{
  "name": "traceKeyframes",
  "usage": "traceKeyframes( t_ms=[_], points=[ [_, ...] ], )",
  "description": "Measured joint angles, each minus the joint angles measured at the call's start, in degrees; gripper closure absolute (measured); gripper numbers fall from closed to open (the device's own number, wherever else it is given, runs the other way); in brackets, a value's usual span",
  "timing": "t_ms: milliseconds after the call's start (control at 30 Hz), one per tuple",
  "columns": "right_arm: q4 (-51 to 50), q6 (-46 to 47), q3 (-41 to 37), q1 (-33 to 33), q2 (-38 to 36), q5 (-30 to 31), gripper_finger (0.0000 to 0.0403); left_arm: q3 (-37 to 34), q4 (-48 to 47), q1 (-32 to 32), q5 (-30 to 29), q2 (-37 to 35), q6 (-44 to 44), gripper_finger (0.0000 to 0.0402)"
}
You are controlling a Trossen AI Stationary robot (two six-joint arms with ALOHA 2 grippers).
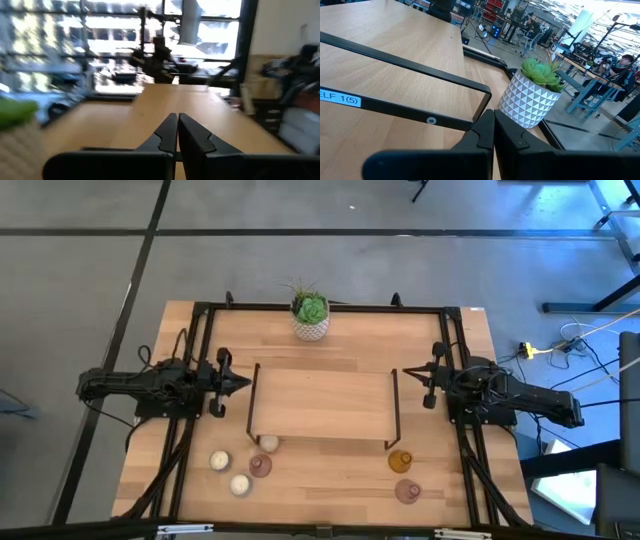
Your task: Pick & Place candle stick holders
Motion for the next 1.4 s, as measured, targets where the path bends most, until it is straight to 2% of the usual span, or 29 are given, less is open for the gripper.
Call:
traceKeyframes(
  t_ms=[100,167,333,433,600,733,833,933,1033,1100,1167,1267,1400],
  points=[
    [0.02,-4.07,0.00,-0.04,0.01,0.05,0.0397,0.00,7.63,0.00,-8.66,-0.05,6.43,0.0393],
    [0.90,-7.04,0.00,-0.04,0.02,0.07,0.0397,0.00,13.19,0.00,-12.17,-0.03,7.20,0.0391],
    [7.24,-8.69,0.00,-0.04,0.02,0.04,0.0397,0.00,27.19,0.00,-13.80,-0.03,1.13,0.0389],
    [13.01,-4.59,0.00,-0.02,0.02,-1.08,0.0397,0.00,31.03,0.00,-13.81,-0.06,1.25,0.0391],
    [23.88,10.50,0.00,0.00,0.02,-7.68,0.0397,0.00,30.89,0.02,-13.57,0.16,3.68,0.0389],
    [34.14,17.77,0.00,0.00,0.04,-3.45,0.0397,0.02,30.83,0.00,-8.43,1.02,2.12,0.0389],
    [42.36,23.26,0.00,0.00,0.07,-0.73,0.0397,0.59,30.95,0.00,-0.23,2.17,-1.09,0.0390],
    [49.04,25.45,0.00,0.00,0.34,-0.55,0.0397,2.67,32.83,0.00,9.53,4.25,-7.05,0.0389],
    [54.06,25.53,0.05,0.00,1.30,-2.17,0.0397,4.30,35.08,-1.29,17.95,8.42,-11.12,0.0388],
    [55.31,25.33,0.94,0.00,2.11,-4.14,0.0397,5.07,35.83,-3.33,19.01,12.27,-11.47,0.0389],
    [55.70,25.99,2.70,0.00,2.91,-5.60,0.0397,5.91,36.06,-6.18,16.87,17.47,-10.39,0.0388],
    [55.88,28.82,5.46,0.00,5.10,-8.71,0.0397,7.79,36.72,-10.73,10.41,26.73,-8.57,0.0388],
    [55.38,32.47,8.57,0.00,10.67,-14.00,0.0397,13.45,36.00,-16.05,4.17,39.43,-7.77,0.0388]
  ],
)
